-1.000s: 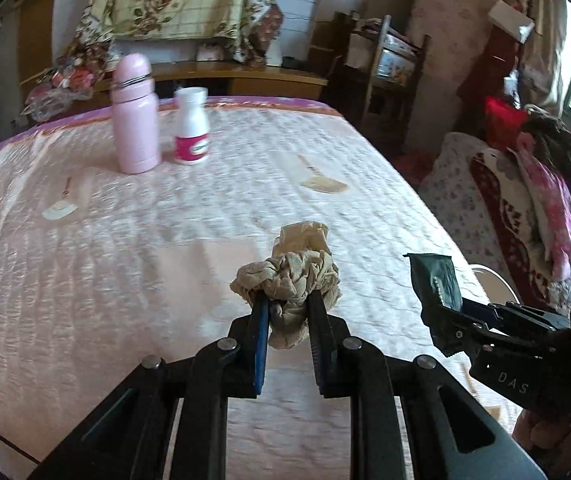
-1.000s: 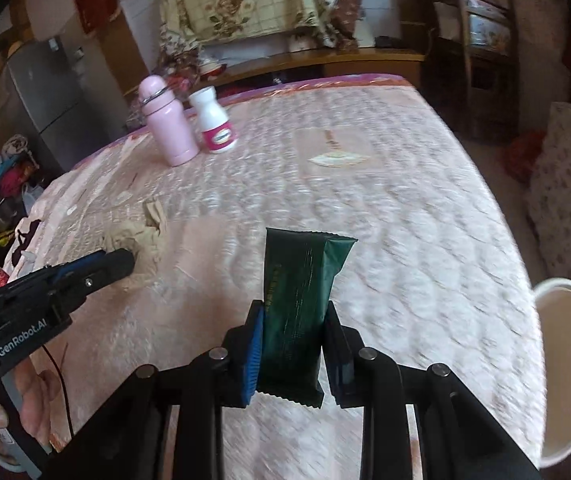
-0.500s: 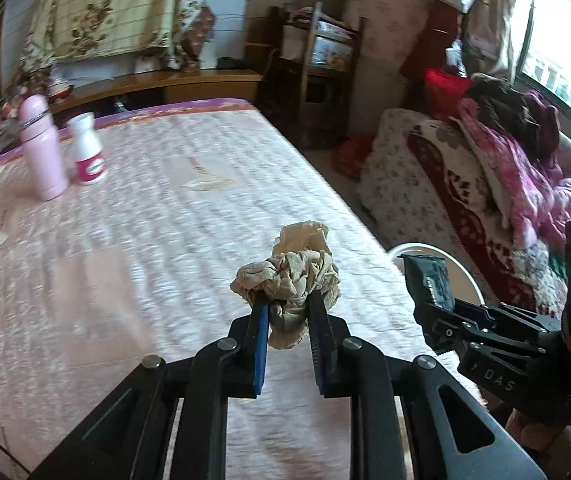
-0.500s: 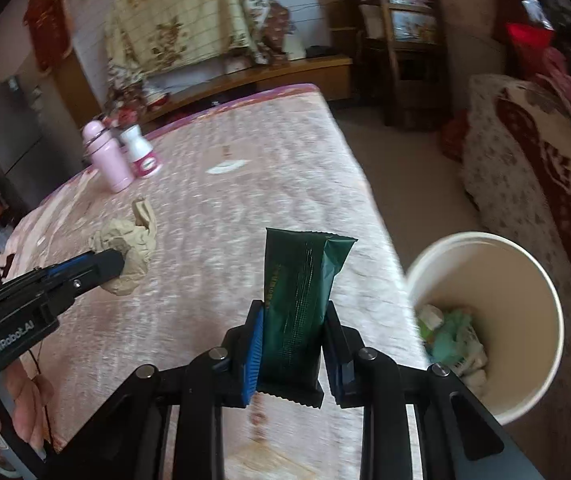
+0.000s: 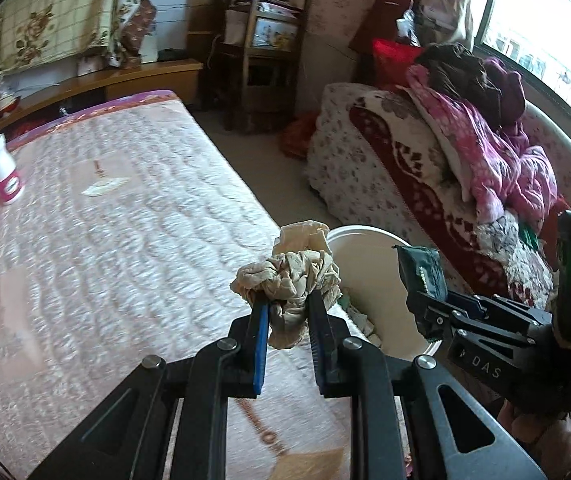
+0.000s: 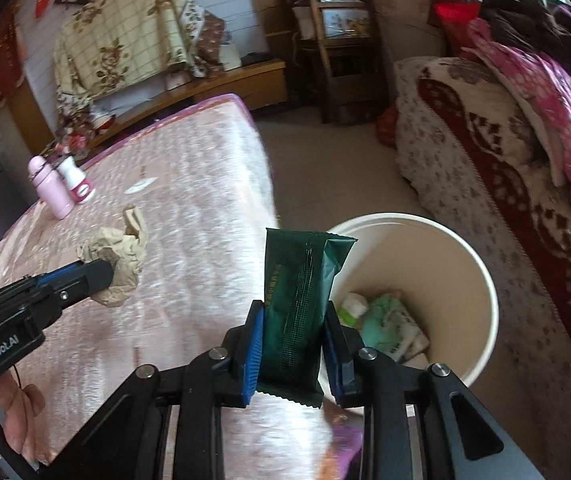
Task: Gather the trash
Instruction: 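Carry the beige cloth and green packet over the white bucket with both tools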
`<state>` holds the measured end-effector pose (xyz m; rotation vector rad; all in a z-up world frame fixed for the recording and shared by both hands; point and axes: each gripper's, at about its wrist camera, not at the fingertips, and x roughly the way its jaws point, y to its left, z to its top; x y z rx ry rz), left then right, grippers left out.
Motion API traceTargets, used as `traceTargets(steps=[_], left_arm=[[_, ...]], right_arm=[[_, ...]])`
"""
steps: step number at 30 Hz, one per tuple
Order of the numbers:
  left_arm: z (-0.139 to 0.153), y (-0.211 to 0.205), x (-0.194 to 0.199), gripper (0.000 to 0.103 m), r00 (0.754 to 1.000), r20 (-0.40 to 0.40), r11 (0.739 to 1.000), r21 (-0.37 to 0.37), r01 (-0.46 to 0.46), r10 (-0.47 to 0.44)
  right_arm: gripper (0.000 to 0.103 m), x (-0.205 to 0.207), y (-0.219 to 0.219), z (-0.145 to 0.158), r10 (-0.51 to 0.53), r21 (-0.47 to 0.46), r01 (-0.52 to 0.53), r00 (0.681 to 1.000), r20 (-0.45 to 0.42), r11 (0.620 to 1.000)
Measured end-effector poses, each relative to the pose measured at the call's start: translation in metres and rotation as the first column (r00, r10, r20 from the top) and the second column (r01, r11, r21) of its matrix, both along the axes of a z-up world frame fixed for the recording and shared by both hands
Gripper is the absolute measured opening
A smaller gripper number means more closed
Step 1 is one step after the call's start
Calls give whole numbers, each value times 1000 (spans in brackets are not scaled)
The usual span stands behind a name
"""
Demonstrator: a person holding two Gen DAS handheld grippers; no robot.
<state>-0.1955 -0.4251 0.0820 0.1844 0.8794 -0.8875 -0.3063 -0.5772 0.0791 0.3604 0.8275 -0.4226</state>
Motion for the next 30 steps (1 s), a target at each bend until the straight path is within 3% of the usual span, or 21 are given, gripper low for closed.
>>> traceTargets(steps=[19, 30], left_arm=[[-35, -79, -19, 20, 995, -31, 994, 52, 95, -93], [-49, -92, -6, 20, 992, -67, 991, 72, 109, -104]], right_arm=[[29, -34, -73, -22, -144, 15, 144, 989, -30, 989], [29, -38, -88, -40, -170, 50, 172, 985, -43, 984]])
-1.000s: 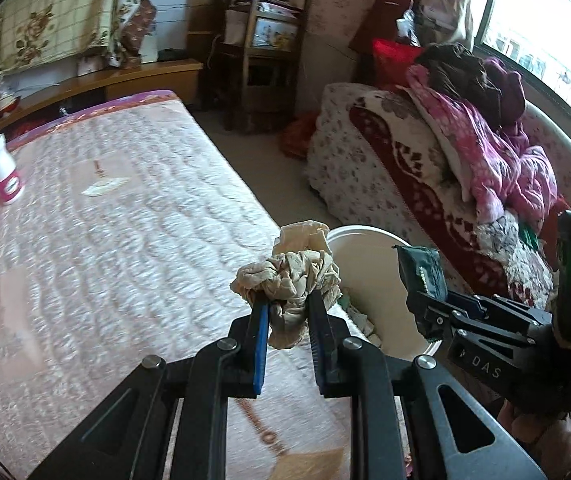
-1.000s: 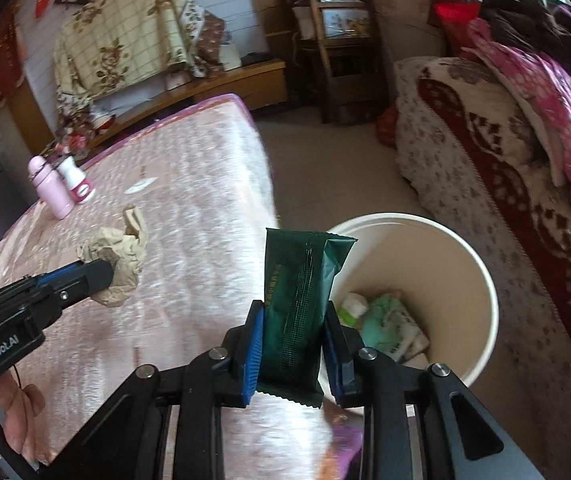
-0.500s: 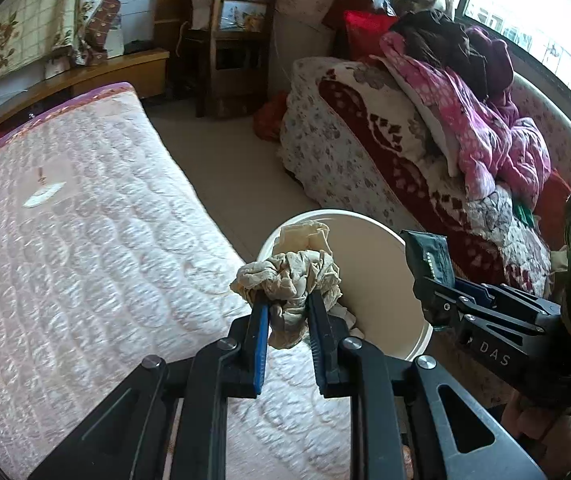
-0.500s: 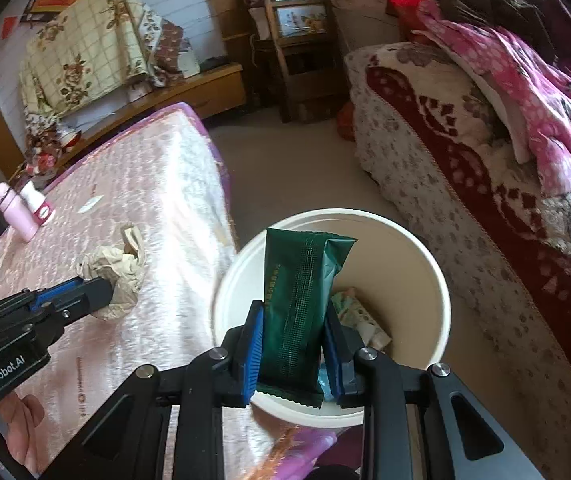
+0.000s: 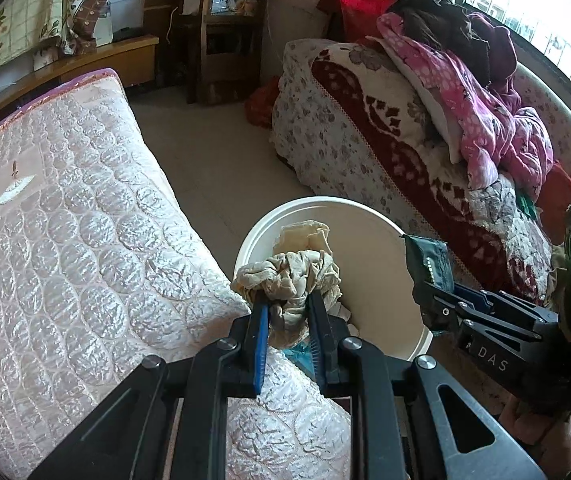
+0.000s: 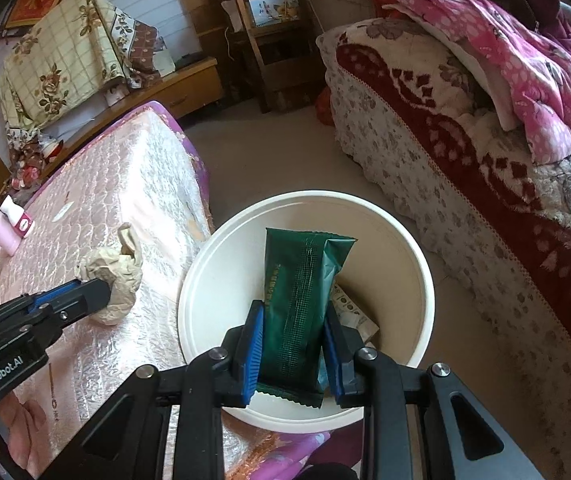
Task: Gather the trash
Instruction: 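Carry the beige cloth and green packet over the white bucket with both tools, then open both tools to drop the cloth and packet into the bucket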
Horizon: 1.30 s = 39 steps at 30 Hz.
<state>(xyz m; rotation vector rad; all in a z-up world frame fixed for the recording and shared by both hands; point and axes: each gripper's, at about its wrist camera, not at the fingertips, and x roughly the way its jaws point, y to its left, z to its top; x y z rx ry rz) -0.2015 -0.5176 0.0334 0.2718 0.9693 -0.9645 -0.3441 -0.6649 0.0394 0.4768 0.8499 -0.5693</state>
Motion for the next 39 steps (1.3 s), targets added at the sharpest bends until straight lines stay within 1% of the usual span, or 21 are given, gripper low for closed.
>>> traceTargets(steps=[9, 19, 24, 26, 27, 28, 29, 30, 31, 33, 36, 39], left_arm=[[-9, -11, 9, 20, 1000, -7, 1000, 6, 4, -4], [-14, -23, 10, 20, 1000, -4, 1000, 14, 24, -24], [-19, -27, 13, 20, 999, -34, 999, 9, 38, -37], [-21, -27, 14, 21, 998, -51, 999, 9, 45, -44], [-23, -28, 15, 23, 997, -60, 999, 8, 49, -49], [-24, -28, 15, 25, 996, -68, 999, 8, 52, -51], [-24, -28, 15, 29, 996, -71, 999, 10, 51, -51], [-24, -27, 15, 35, 996, -73, 999, 10, 49, -49], [-25, -26, 15, 38, 996, -74, 999, 10, 49, -49], [-24, -24, 15, 47, 997, -67, 999, 10, 51, -50], [-21, -20, 15, 55, 997, -56, 999, 0, 44, -44], [-16, -13, 19, 63, 998, -49, 1000, -18, 23, -24]], right_arm=[[30, 1, -2, -4, -7, 14, 7, 1000, 7, 1000], [30, -2, -6, -6, -29, 37, 28, 999, 19, 999], [31, -3, -8, -7, -45, 40, 44, 999, 22, 998], [36, -2, -10, -9, -58, 39, 57, 998, 12, 998], [49, -2, -12, -11, -66, 42, 65, 998, 6, 997], [70, -2, -14, -12, -76, 51, 76, 997, 2, 996], [73, -4, -15, -12, -81, 62, 80, 997, 13, 995], [73, -6, -16, -11, -87, 72, 84, 996, 33, 994], [73, -8, -17, -9, -91, 72, 87, 995, 48, 994], [73, -9, -17, -8, -96, 61, 93, 994, 46, 994], [73, -8, -17, -9, -90, 76, 87, 995, 47, 993], [73, -7, -14, -7, -84, 58, 81, 996, 44, 995]])
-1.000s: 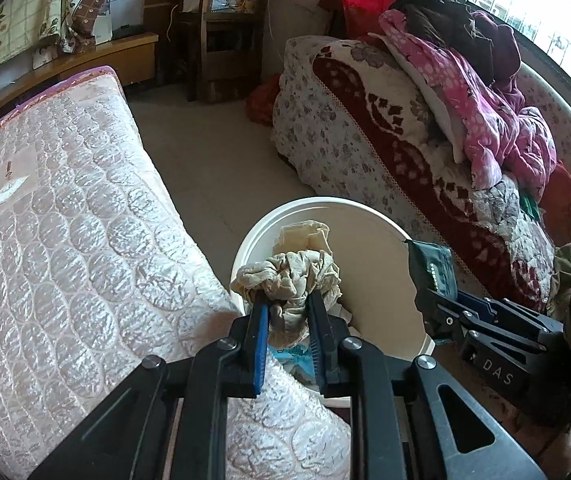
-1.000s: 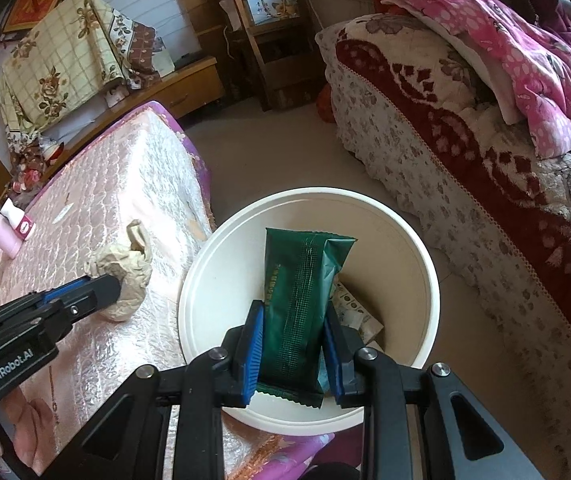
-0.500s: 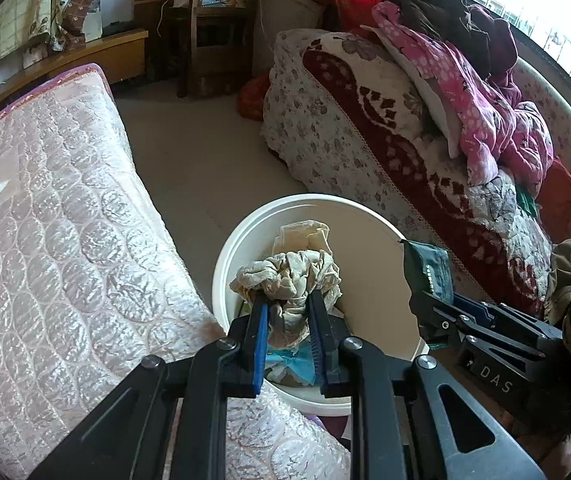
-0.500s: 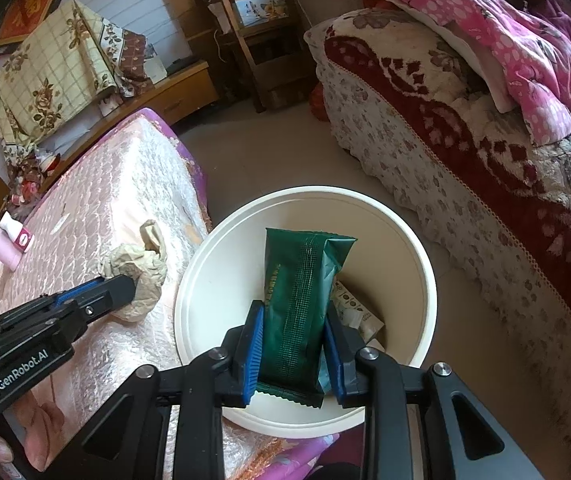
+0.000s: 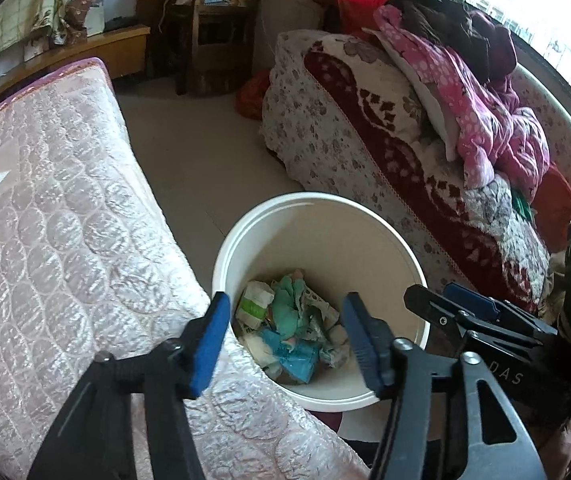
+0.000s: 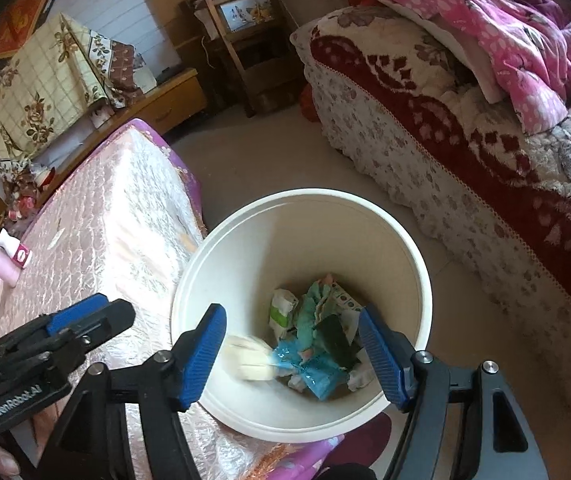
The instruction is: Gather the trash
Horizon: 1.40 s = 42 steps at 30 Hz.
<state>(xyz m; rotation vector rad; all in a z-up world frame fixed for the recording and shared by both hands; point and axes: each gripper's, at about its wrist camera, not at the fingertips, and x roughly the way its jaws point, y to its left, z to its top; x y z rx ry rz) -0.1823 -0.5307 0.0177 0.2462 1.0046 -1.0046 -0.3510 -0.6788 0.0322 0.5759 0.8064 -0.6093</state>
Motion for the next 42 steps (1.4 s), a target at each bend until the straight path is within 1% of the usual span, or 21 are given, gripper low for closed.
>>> traceTargets(steps=[3, 9, 11, 14, 16, 17, 19, 21, 24, 29, 35, 38, 42], left_arm=[[6, 8, 3, 64, 1000, 15, 1000, -14, -14, 14], [22, 29, 5, 65, 993, 109, 998, -41, -41, 45], [27, 38, 5, 65, 990, 130, 997, -55, -54, 61], [38, 54, 6, 65, 986, 140, 993, -88, -84, 95], [47, 67, 5, 65, 978, 169, 987, -119, -106, 125], [54, 76, 3, 65, 971, 192, 982, -153, -111, 140], [66, 88, -1, 65, 959, 230, 975, -182, -128, 169], [76, 96, -5, 72, 948, 256, 971, -197, -139, 187], [94, 113, -14, 73, 931, 296, 961, -237, -144, 212], [117, 133, -31, 74, 915, 341, 955, -268, -125, 215], [136, 153, -50, 74, 890, 391, 949, -292, -119, 232], [145, 164, -56, 74, 877, 407, 942, -310, -129, 254], [154, 178, -59, 75, 868, 406, 931, -333, -151, 286]], right_arm=[[73, 1, 2, 2, 3, -15, -3, 1000, 4, 1000], [73, 3, 7, 7, 7, -63, -7, 1000, -5, 998], [73, 4, 12, 11, 15, -90, -15, 1000, -4, 996], [73, 8, 20, 19, 34, -137, -34, 999, -6, 990], [73, 9, 29, 27, 49, -174, -48, 999, 0, 984], [73, 9, 33, 32, 55, -190, -53, 998, 5, 980], [73, 7, 42, 42, 71, -221, -65, 997, 20, 973], [73, 5, 52, 52, 83, -245, -71, 996, 39, 967], [73, 0, 65, 68, 102, -262, -82, 993, 66, 962], [73, -10, 91, 97, 120, -303, -81, 986, 112, 949], [73, -21, 116, 124, 136, -346, -75, 979, 154, 935], [74, -25, 126, 135, 145, -363, -75, 974, 171, 929], [74, -30, 141, 149, 165, -384, -82, 968, 188, 920]])
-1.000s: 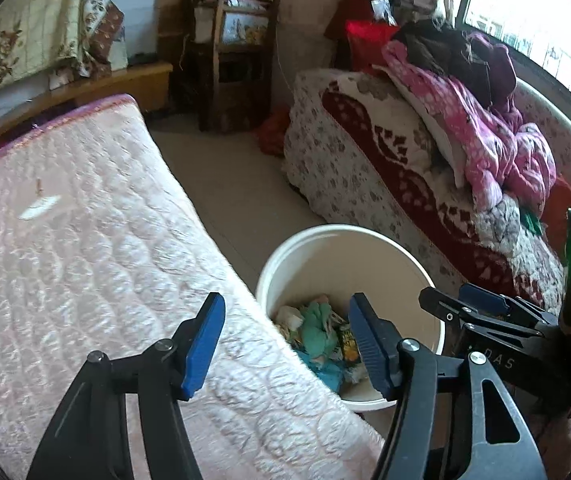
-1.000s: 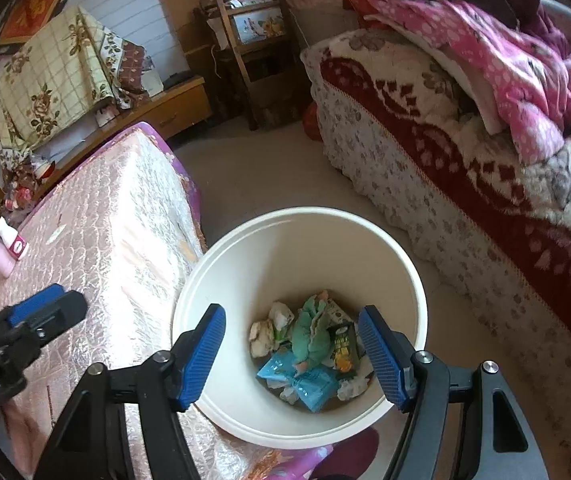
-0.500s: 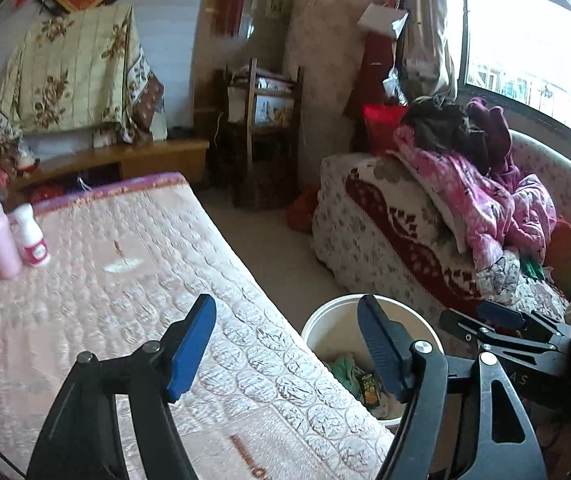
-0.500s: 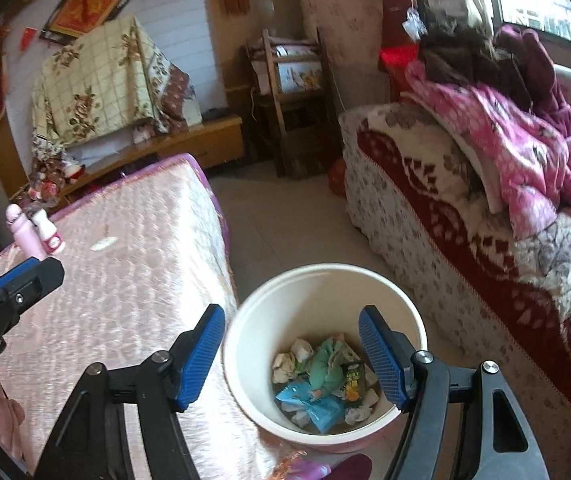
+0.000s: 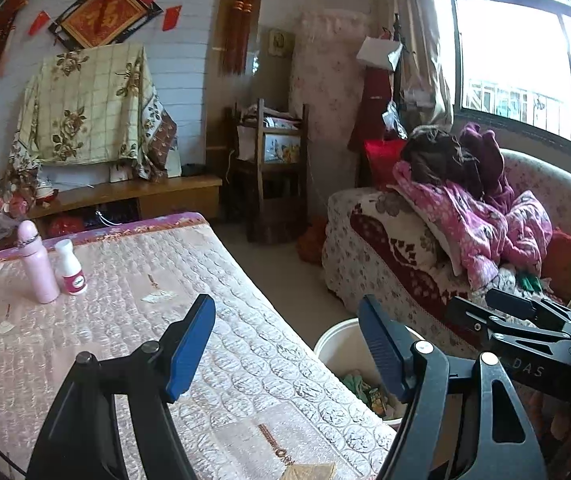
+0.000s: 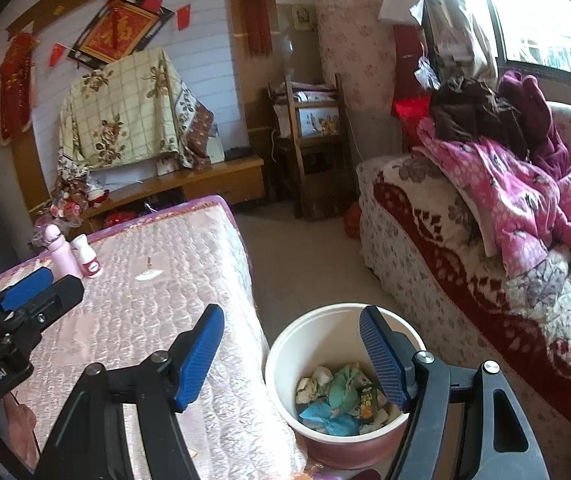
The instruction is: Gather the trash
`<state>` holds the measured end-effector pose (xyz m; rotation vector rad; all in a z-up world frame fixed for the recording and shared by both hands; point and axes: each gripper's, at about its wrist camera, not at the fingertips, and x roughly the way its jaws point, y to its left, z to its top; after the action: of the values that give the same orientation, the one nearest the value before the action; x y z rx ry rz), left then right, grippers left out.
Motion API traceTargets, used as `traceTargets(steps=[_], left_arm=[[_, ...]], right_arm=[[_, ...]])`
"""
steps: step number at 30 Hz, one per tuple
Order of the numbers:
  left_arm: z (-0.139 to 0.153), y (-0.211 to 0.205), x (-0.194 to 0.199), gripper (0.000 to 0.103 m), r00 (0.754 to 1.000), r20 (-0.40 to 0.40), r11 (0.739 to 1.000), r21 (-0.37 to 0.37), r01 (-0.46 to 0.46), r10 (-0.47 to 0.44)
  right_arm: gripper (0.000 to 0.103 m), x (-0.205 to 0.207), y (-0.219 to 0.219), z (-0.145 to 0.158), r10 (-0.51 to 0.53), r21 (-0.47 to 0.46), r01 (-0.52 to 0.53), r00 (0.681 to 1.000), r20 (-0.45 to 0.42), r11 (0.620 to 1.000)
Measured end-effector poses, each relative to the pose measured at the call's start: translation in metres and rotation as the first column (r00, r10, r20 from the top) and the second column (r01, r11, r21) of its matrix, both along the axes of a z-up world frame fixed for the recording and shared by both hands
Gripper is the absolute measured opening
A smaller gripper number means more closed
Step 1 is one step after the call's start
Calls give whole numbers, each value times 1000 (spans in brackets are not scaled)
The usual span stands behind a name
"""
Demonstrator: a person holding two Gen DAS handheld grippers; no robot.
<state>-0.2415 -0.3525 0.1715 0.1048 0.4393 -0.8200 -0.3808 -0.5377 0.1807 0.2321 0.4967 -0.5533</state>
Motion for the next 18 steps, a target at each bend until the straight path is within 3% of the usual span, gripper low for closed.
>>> traceTargets(steps=[18], left_arm=[[13, 32, -6, 75, 995, 40, 996, -20, -88, 89]], right_arm=[[78, -14, 41, 30, 33, -51, -30, 997, 71, 998]])
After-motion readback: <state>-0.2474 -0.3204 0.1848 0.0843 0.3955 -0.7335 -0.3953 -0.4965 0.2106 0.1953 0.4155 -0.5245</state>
